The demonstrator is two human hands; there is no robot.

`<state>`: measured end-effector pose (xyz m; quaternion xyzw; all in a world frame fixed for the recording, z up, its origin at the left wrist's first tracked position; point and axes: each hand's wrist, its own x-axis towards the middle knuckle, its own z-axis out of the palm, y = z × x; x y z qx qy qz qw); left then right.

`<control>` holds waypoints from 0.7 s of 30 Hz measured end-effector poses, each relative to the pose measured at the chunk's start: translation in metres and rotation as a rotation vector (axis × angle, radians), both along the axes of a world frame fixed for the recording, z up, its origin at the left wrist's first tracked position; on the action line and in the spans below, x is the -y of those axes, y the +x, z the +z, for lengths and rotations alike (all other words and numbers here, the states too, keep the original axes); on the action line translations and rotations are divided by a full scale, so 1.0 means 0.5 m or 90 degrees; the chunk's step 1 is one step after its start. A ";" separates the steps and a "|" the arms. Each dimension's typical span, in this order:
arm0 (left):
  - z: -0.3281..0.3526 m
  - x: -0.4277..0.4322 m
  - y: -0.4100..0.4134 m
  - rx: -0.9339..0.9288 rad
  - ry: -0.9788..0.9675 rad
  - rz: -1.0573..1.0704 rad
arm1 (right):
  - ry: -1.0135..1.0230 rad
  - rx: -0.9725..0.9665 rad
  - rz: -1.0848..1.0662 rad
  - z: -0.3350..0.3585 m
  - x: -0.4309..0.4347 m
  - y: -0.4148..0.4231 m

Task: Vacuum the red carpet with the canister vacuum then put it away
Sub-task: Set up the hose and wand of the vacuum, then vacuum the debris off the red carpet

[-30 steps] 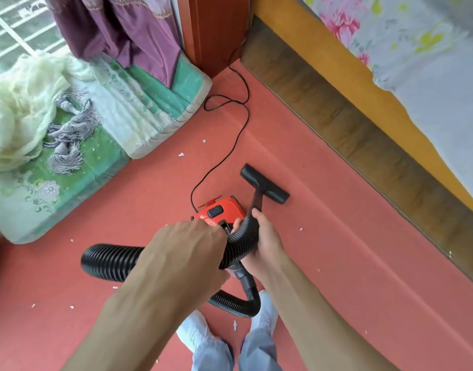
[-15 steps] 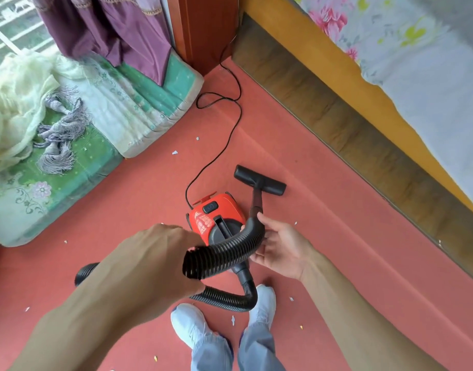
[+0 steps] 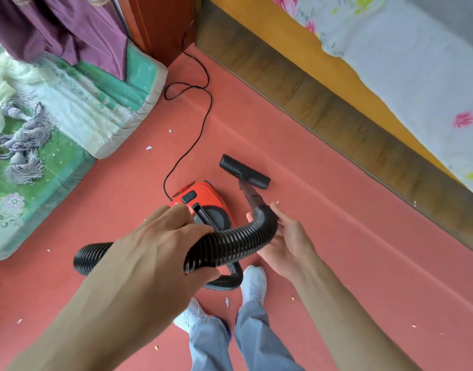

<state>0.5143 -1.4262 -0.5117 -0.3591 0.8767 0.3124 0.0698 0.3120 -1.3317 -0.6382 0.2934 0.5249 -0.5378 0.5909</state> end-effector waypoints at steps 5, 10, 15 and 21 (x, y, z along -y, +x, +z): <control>0.058 -0.060 -0.053 0.032 0.050 -0.055 | 0.050 0.020 0.028 0.021 -0.132 -0.024; 0.049 -0.161 -0.113 0.172 0.040 -0.117 | 0.077 -0.038 0.056 0.014 -0.175 -0.049; 0.041 -0.208 -0.139 0.175 0.050 -0.123 | 0.084 -0.073 0.074 0.018 -0.176 -0.067; 0.068 -0.197 -0.073 0.144 0.094 -0.153 | 0.065 -0.039 0.101 0.028 -0.247 -0.026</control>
